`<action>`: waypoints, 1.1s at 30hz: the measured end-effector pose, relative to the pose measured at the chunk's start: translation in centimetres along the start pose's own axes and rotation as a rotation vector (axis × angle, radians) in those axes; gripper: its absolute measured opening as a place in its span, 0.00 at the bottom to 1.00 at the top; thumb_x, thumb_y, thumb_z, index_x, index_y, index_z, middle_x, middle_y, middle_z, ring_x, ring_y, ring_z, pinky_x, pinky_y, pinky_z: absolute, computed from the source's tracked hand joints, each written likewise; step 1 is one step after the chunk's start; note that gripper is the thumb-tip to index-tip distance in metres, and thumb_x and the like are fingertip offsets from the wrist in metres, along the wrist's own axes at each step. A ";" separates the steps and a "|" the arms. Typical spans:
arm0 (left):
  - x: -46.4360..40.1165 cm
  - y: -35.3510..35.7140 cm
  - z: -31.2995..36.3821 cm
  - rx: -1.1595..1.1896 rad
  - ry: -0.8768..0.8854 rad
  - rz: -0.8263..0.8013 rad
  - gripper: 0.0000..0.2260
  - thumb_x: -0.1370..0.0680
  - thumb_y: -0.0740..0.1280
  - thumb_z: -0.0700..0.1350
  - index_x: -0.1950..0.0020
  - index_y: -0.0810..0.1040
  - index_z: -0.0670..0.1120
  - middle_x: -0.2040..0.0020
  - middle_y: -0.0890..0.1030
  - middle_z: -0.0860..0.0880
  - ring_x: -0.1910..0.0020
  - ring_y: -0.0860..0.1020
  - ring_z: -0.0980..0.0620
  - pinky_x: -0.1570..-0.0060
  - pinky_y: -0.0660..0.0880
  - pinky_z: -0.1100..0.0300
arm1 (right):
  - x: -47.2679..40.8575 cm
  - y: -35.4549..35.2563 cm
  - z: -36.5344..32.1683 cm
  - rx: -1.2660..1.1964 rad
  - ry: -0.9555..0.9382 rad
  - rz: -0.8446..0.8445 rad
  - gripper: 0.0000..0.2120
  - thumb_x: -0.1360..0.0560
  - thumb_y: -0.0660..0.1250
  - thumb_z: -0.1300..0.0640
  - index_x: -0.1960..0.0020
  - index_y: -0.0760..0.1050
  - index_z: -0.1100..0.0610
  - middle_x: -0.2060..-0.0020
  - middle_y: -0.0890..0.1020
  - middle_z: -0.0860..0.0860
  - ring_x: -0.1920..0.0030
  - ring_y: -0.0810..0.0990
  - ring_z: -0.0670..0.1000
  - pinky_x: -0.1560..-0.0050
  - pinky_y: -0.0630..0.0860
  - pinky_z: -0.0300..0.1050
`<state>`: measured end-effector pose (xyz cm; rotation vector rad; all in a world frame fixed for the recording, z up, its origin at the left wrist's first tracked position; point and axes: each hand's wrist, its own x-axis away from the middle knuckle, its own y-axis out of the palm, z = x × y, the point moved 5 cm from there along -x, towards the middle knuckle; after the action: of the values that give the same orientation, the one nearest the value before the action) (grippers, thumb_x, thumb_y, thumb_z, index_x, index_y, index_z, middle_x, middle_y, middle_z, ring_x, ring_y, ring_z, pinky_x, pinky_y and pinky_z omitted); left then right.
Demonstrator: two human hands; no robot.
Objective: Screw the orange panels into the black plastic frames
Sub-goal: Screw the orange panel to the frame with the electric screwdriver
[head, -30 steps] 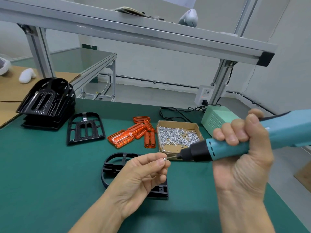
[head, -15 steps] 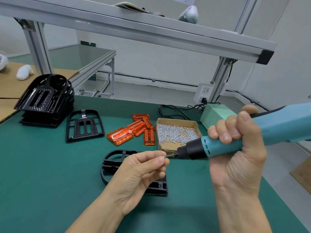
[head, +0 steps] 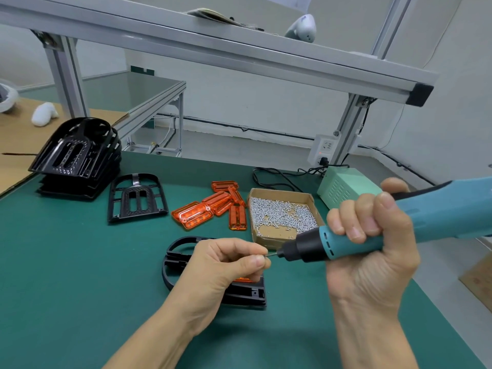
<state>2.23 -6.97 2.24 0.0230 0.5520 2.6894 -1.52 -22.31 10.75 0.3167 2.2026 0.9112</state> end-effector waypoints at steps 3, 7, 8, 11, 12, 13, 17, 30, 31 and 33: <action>-0.1 0.0 0.1 0.025 -0.005 -0.020 0.10 0.40 0.75 0.42 0.61 0.86 0.42 0.65 0.83 0.42 0.68 0.78 0.51 0.63 0.77 0.63 | -0.1 -0.1 0.0 -0.015 -0.010 0.045 0.09 0.28 0.58 0.62 0.57 0.74 0.52 0.77 0.65 0.43 0.79 0.65 0.42 0.74 0.67 0.35; -0.1 -0.2 0.0 -0.008 -0.007 -0.027 0.10 0.40 0.75 0.43 0.60 0.86 0.42 0.63 0.84 0.41 0.67 0.79 0.51 0.63 0.77 0.63 | -0.1 -0.9 0.5 -0.035 0.027 0.120 0.07 0.28 0.59 0.61 0.56 0.73 0.52 0.77 0.65 0.43 0.78 0.65 0.42 0.74 0.67 0.35; -0.2 -0.2 -0.1 -0.018 -0.006 -0.029 0.10 0.40 0.75 0.43 0.60 0.86 0.43 0.63 0.84 0.41 0.67 0.79 0.51 0.62 0.77 0.63 | -0.1 -1.0 0.5 -0.033 0.031 0.130 0.07 0.28 0.59 0.61 0.57 0.73 0.52 0.77 0.65 0.43 0.78 0.65 0.42 0.74 0.67 0.35; -0.3 -0.2 -0.3 -0.048 0.007 -0.035 0.11 0.40 0.75 0.43 0.59 0.86 0.43 0.62 0.84 0.41 0.66 0.80 0.51 0.62 0.77 0.64 | 0.1 -1.1 0.5 -0.002 0.031 0.137 0.07 0.28 0.59 0.61 0.57 0.74 0.51 0.77 0.66 0.44 0.78 0.66 0.43 0.72 0.68 0.35; -0.3 -0.3 -0.3 -0.062 0.014 -0.035 0.11 0.40 0.76 0.44 0.59 0.86 0.43 0.62 0.84 0.41 0.66 0.80 0.51 0.62 0.77 0.64 | 0.1 -1.1 0.5 0.008 0.035 0.134 0.07 0.28 0.60 0.61 0.57 0.74 0.51 0.77 0.66 0.44 0.78 0.66 0.43 0.72 0.69 0.35; -0.3 -0.3 -0.3 -0.073 0.022 -0.033 0.11 0.40 0.76 0.44 0.59 0.86 0.43 0.62 0.84 0.41 0.66 0.80 0.51 0.62 0.77 0.64 | 0.1 -1.1 0.6 0.016 0.041 0.130 0.07 0.28 0.60 0.61 0.58 0.74 0.51 0.76 0.66 0.44 0.77 0.67 0.44 0.71 0.70 0.36; -0.6 -0.5 -0.2 -0.102 0.055 -0.036 0.12 0.40 0.76 0.45 0.59 0.86 0.44 0.63 0.84 0.42 0.67 0.79 0.53 0.62 0.76 0.66 | -0.1 -1.1 0.8 0.028 0.073 0.139 0.06 0.29 0.61 0.60 0.58 0.73 0.51 0.77 0.65 0.44 0.78 0.66 0.44 0.72 0.69 0.36; -1.0 -4.2 1.5 -1.009 0.273 0.061 0.15 0.22 0.64 0.37 0.48 0.82 0.58 0.49 0.79 0.66 0.42 0.72 0.68 0.37 0.64 0.65 | -2.7 -1.4 2.1 0.188 0.148 0.033 0.06 0.28 0.62 0.62 0.58 0.73 0.51 0.77 0.66 0.45 0.77 0.65 0.44 0.71 0.68 0.36; -1.1 -3.7 1.0 -1.120 0.285 0.009 0.16 0.21 0.63 0.37 0.48 0.82 0.57 0.47 0.79 0.67 0.40 0.70 0.67 0.32 0.58 0.61 | -2.8 -1.4 2.5 0.217 0.165 0.012 0.06 0.28 0.63 0.62 0.58 0.74 0.51 0.77 0.66 0.45 0.77 0.66 0.45 0.71 0.68 0.36; -1.3 -3.0 -0.3 -1.308 0.256 -0.069 0.17 0.20 0.59 0.39 0.43 0.80 0.59 0.42 0.76 0.68 0.34 0.64 0.64 0.29 0.42 0.59 | -2.9 -1.4 3.5 0.266 0.199 -0.035 0.07 0.29 0.64 0.63 0.58 0.75 0.51 0.77 0.66 0.46 0.77 0.66 0.46 0.72 0.69 0.37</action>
<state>4.48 -5.03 0.93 -0.6642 -1.1501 2.4721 3.01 -22.89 9.57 0.3218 2.5110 0.6533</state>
